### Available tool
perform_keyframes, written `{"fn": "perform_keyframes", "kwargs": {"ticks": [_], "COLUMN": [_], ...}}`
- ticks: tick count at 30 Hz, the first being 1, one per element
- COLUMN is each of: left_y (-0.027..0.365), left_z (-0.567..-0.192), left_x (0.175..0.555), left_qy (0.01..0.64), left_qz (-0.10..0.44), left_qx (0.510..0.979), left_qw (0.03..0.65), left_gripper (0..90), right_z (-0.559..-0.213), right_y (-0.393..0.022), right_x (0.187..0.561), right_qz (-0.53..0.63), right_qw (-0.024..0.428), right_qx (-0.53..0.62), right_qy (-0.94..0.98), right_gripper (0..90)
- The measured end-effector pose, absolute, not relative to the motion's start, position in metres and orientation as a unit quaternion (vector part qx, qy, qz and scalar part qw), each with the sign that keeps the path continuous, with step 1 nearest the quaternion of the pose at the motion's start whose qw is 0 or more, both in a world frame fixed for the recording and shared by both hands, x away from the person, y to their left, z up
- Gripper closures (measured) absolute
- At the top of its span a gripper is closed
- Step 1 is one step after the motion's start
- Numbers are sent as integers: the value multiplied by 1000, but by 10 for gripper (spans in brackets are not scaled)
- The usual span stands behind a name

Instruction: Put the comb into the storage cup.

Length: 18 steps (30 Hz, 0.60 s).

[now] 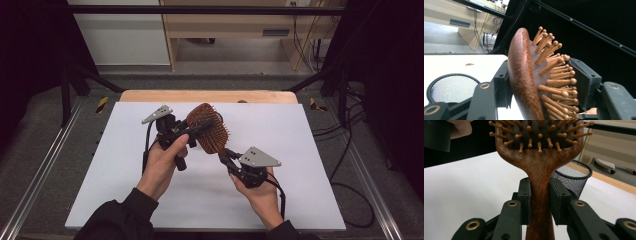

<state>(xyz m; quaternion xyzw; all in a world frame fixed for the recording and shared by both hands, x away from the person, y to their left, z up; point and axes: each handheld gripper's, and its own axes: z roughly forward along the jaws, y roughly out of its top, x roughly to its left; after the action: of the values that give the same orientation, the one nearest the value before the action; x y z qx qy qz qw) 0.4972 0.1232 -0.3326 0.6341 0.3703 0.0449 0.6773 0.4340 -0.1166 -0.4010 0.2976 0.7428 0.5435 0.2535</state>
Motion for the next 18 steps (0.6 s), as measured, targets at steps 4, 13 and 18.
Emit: {"fn": "perform_keyframes", "kwargs": {"ticks": [4,13,18], "left_y": [121,114,113], "left_z": [-332,-331,-332], "left_x": [495,490,491], "left_qy": [367,361,364], "left_qz": [45,54,53], "left_qx": [636,645,650], "left_qw": [678,672,665], "left_gripper": [467,501,506], "right_z": [-404,-408,-413], "right_y": [-115,-113,-112], "right_x": [435,437,439], "right_qz": [541,536,536], "right_qw": [251,240,227], "right_qx": [299,305,310], "right_qy": [745,749,752], "right_gripper": [727,726,726]}}
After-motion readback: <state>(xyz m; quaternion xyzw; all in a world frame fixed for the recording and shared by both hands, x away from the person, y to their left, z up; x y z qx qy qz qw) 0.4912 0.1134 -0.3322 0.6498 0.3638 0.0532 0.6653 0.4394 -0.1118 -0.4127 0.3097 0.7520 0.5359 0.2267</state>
